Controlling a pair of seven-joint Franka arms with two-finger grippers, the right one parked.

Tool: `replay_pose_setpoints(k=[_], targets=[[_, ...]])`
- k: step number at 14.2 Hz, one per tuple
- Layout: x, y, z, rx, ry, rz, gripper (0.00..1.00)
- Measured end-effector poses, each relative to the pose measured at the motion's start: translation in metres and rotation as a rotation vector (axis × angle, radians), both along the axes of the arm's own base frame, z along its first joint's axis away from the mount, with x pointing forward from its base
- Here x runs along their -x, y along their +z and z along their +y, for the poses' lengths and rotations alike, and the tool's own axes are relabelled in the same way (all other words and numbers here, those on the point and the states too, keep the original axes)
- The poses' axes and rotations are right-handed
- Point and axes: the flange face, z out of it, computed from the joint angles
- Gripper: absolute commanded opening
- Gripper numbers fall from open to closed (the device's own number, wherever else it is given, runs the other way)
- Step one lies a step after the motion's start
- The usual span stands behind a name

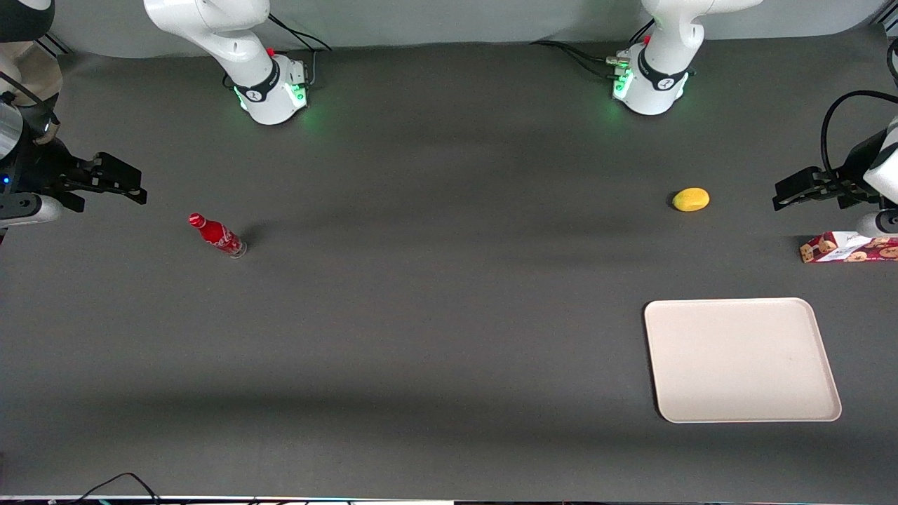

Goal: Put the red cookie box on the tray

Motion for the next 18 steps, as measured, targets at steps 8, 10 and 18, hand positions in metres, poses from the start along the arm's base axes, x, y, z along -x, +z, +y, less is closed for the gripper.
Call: replay_pose_setpoints(k=[8,10,18], targets=[[0.001,-0.001,0.001,0.000,0.002,0.011,1.00],[0.001,0.000,0.003,-0.001,0.005,0.009,1.00],[0.003,-0.001,0.060,-0.006,0.106,0.012,1.00]])
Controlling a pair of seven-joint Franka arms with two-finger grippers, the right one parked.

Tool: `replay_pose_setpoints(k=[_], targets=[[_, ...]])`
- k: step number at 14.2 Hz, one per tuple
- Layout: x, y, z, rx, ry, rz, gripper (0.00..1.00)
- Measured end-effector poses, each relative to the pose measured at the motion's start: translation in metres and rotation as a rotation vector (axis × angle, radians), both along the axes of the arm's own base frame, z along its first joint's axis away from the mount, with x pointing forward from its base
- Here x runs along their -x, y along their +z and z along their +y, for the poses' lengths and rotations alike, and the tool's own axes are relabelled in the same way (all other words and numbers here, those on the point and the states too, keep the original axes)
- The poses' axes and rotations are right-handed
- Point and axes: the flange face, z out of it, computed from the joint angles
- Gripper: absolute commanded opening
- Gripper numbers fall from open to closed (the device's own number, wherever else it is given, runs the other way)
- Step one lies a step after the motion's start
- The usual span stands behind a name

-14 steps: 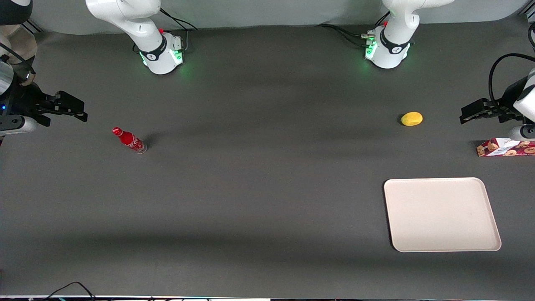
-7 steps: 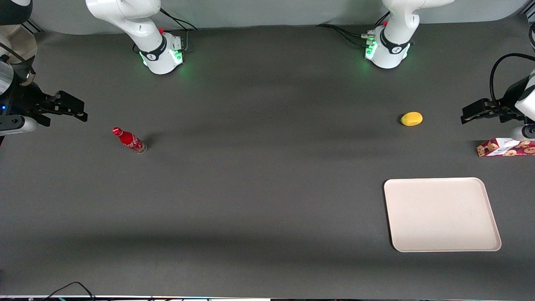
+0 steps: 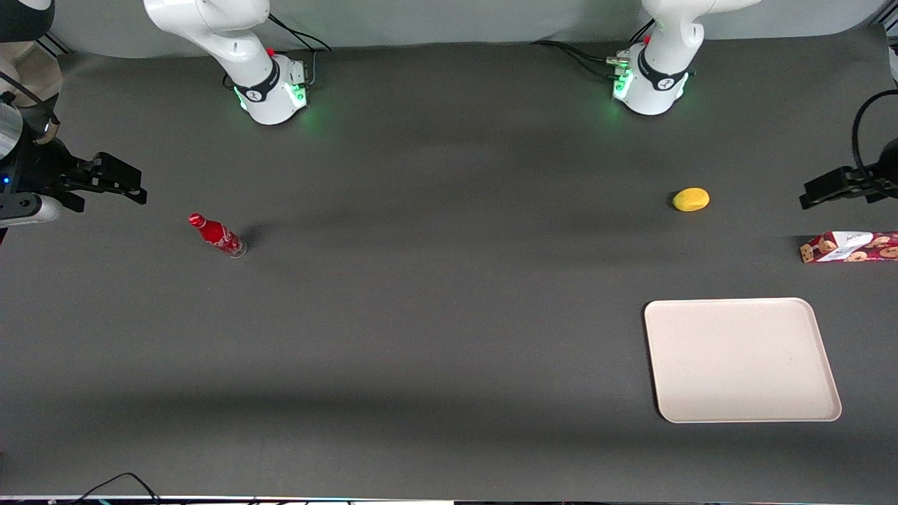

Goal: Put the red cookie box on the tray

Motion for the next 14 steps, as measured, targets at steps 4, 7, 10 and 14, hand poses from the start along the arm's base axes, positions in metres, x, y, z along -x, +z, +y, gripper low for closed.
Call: replay_pose_setpoints(k=[4,7,10,14], targets=[[0.008,-0.016,0.085,0.005,0.138,0.028,1.00],[0.018,-0.035,0.146,-0.002,0.234,0.061,1.00],[0.036,-0.063,0.212,-0.003,0.355,0.107,1.00],[0.072,-0.111,0.292,-0.014,0.533,0.113,1.00]])
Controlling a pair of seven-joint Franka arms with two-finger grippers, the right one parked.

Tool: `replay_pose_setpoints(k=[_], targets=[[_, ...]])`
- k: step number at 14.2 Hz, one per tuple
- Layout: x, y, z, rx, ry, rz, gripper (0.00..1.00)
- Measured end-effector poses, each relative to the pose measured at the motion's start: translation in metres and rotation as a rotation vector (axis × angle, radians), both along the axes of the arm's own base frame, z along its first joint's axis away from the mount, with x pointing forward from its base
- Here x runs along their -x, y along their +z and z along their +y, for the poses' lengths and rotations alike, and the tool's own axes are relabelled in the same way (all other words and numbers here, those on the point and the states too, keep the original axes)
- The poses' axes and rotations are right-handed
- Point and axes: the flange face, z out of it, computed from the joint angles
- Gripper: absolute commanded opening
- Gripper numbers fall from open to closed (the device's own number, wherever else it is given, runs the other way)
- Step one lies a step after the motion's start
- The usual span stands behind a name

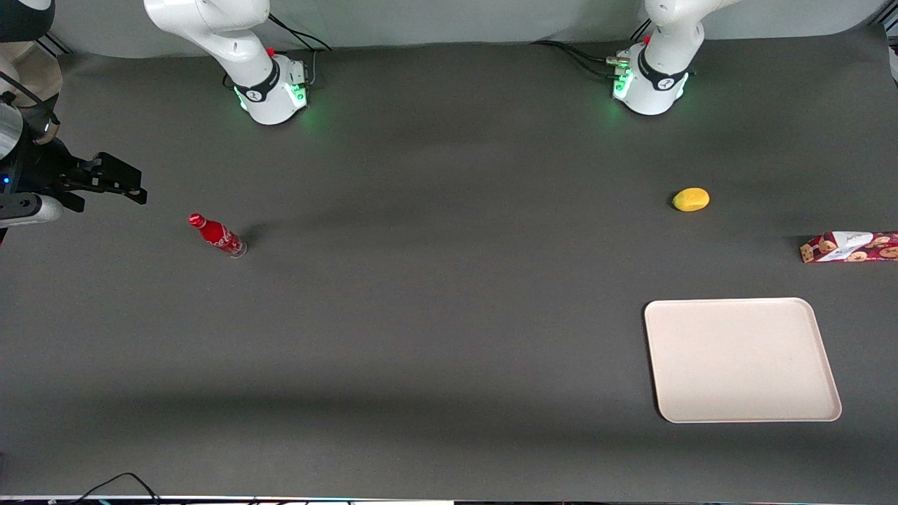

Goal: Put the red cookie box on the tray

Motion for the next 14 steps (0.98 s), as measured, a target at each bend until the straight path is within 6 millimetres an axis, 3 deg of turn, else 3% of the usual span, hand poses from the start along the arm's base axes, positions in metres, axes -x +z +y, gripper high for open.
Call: replay_pose_setpoints(k=[2,6,12,14], targets=[[0.008,-0.021,0.013,-0.009,0.165,-0.023,1.00],[-0.002,-0.064,0.013,-0.099,0.411,-0.136,1.00],[0.036,-0.097,0.053,-0.152,0.544,-0.217,1.00],[0.045,-0.107,0.055,-0.123,0.601,-0.225,1.00]])
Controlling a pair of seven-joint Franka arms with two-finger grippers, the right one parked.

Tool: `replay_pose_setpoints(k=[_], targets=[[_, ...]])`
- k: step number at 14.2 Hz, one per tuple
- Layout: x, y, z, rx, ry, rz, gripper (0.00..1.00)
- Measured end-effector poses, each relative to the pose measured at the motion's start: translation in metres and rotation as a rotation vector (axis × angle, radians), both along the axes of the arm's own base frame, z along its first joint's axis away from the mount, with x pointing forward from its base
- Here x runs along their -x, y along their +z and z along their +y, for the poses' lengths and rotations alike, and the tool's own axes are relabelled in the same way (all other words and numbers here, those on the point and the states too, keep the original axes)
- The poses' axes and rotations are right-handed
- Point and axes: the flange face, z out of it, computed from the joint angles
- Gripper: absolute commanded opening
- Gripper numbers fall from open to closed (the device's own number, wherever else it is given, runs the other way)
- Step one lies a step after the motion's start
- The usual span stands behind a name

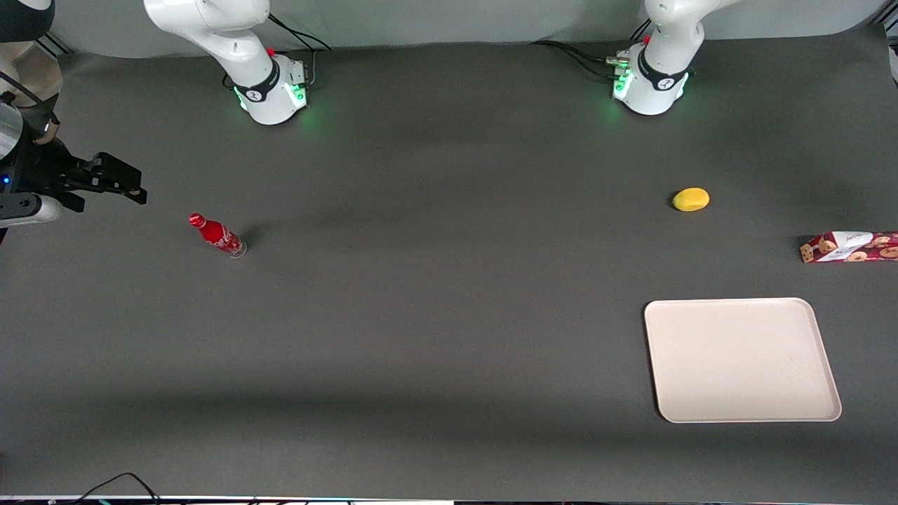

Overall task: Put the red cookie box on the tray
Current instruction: 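Close the left gripper on the end of the cookie box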

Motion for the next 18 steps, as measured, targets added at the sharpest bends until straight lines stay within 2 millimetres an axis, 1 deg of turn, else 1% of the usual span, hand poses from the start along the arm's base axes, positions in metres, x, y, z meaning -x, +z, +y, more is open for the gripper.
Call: replay_pose_setpoints(k=[1,4,7,9,10,11,13,18], targets=[[0.002,-0.007,-0.002,0.014,0.023,0.003,1.00],[0.017,-0.040,0.000,0.006,0.091,-0.002,1.00],[0.029,-0.079,0.013,-0.019,0.169,-0.023,1.00],[0.033,-0.104,0.019,-0.023,0.216,-0.028,1.00],[0.033,-0.113,0.020,-0.026,0.226,-0.028,1.00],[0.032,-0.120,0.020,-0.021,0.240,-0.030,1.00],[0.030,-0.124,0.017,-0.005,0.261,-0.042,1.00],[0.019,-0.122,0.014,-0.006,0.257,-0.054,1.00]])
